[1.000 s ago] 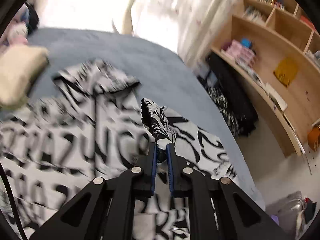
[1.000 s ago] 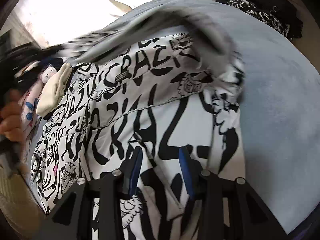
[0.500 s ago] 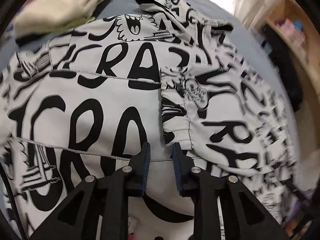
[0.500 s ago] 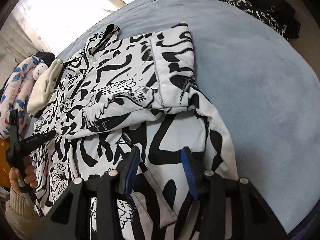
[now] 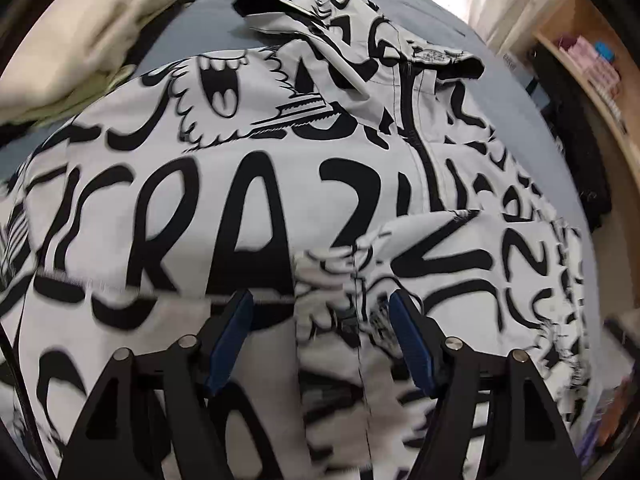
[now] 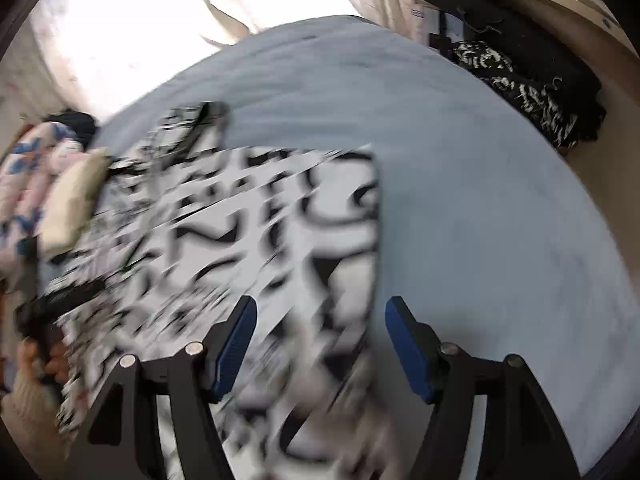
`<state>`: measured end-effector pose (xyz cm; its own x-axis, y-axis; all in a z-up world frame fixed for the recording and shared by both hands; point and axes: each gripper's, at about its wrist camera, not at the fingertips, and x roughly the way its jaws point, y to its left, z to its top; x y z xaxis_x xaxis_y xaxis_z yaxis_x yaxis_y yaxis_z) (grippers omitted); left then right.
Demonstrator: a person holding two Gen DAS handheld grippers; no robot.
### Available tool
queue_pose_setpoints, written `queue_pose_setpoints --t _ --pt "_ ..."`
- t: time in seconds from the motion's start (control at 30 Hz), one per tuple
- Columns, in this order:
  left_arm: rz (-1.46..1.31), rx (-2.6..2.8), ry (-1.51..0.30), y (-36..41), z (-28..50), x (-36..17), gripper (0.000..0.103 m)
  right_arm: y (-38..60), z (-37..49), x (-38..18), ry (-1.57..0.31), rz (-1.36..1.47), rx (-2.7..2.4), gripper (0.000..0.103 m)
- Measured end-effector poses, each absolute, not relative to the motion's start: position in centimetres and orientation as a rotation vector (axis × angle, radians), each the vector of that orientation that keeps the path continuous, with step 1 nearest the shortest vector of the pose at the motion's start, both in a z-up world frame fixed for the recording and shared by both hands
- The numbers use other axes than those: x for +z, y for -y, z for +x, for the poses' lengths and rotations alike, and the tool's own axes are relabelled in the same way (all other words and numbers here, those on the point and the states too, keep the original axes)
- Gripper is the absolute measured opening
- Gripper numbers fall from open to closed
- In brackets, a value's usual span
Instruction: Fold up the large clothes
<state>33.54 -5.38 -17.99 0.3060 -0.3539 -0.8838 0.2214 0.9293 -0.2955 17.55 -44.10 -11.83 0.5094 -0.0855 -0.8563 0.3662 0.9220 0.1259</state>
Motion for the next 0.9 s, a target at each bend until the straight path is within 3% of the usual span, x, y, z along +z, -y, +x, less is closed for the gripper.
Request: queue_pose_setpoints --t 0.07,0.17,0.2,0.23,0.27,0.3,0.47,0.6,0.77,0.83,0.87,0.9 --pt "-0.123 -0.400 -1.185 5.9 33.8 -17.9 0.034 46.1 20.2 -13.3 -1.039 0.317 -0.291 0.067" --pt "-0.173 -0.396 -1.181 5.9 34.1 -17.6 0.029 48.7 23.6 -16.0 -1.092 0.393 -0.297 0.067" --pt "-0.176 -0.396 -1.156 5.8 34.0 -17.1 0.028 49.5 24.6 -16.8 -1.097 0.433 -0.283 0.060" --pt "-0.173 -0.398 -1.140 5.8 33.8 -16.7 0.028 49.7 25.2 -17.2 -1.100 0.446 -0.263 0.052" --pt "-0.172 -0.401 -1.116 5.8 33.6 -16.1 0.028 49.6 26.0 -17.5 -1.107 0.444 -0.235 0.018" --pt "-0.177 -0.402 -1.093 5.8 33.3 -15.6 0.028 49.3 26.4 -17.3 -1.110 0.421 -0.242 0.006" --pt "-0.137 -0.382 -1.003 6.4 32.6 -14.8 0.028 48.8 27.3 -16.0 -1.039 0.275 -0.350 0.004" --pt "-0.075 -0.344 -1.104 7.3 33.0 -18.0 0.029 48.4 27.8 -17.3 -1.112 0.218 -0.371 0.006" --pt "-0.016 -0.298 -1.076 6.7 31.1 -15.5 0.033 45.6 23.6 -11.6 -1.017 0.183 -0.337 0.012" --pt "-0.011 -0.284 -1.035 6.2 29.5 -13.4 0.040 43.2 21.2 -9.6 -0.984 0.155 -0.304 0.019" --pt "-0.009 -0.281 -1.018 6.0 28.6 -12.7 0.044 41.9 20.1 -9.0 -0.977 0.143 -0.287 0.030" --pt "-0.022 -0.288 -0.992 5.8 27.3 -11.6 0.057 40.3 19.2 -8.6 -0.971 0.138 -0.264 0.045"
